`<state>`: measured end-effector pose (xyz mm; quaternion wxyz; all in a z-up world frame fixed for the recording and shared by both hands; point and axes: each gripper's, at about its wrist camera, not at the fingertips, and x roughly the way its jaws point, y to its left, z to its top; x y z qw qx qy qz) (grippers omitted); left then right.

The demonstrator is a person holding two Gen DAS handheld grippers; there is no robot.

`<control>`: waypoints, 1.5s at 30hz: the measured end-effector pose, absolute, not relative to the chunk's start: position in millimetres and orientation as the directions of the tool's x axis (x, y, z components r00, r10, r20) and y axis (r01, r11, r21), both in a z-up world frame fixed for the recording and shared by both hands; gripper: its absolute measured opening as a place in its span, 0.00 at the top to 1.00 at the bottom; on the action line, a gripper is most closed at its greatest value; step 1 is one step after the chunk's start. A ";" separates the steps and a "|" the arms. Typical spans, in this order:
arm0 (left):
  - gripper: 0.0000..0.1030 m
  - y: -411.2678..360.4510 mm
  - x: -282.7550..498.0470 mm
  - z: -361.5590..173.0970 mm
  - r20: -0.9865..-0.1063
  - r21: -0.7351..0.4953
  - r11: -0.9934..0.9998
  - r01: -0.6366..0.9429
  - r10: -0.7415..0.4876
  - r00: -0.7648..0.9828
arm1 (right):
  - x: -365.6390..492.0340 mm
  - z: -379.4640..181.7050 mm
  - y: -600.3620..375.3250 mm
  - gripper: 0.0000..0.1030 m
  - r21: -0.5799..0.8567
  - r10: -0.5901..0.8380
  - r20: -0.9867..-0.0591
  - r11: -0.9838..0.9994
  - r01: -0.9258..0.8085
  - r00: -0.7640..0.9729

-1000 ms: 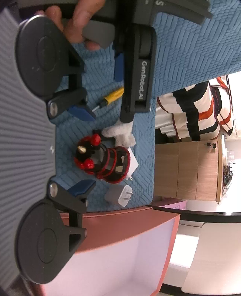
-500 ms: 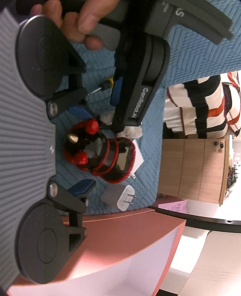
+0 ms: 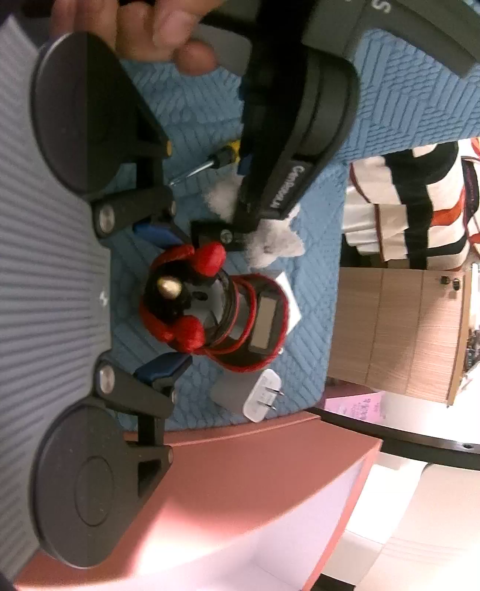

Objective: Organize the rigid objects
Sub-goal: 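Close left gripper on white fluffy clip while right gripper closes on red toy, then lift fluffy clip with left gripper while right gripper carries red toy toward pink box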

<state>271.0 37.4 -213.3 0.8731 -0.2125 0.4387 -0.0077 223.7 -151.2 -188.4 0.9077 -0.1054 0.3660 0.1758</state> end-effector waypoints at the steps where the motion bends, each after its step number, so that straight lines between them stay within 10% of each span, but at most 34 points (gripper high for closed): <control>1: 0.81 37.3 268.9 -211.7 -0.762 -0.379 0.909 -0.173 -0.200 0.616 | 222.4 -186.6 -151.2 0.38 -0.062 0.247 -0.695 0.915 -0.398 0.675; 26: 0.80 31.3 219.3 -200.5 -0.818 -0.322 0.935 -0.149 -0.196 0.541 | 199.0 -171.7 -187.2 0.41 0.090 0.335 -0.715 0.914 -0.395 0.613; 32: 0.45 33.3 223.4 -196.5 -0.796 -0.351 0.922 -0.161 -0.203 0.570 | 204.7 -174.1 -190.6 0.41 0.125 0.346 -0.713 0.918 -0.376 0.610; 45: 0.42 17.1 236.0 -200.2 -0.783 -0.324 0.940 -0.109 -0.202 0.588 | 207.9 -182.9 -185.5 0.39 0.104 0.328 -0.733 0.920 -0.378 0.596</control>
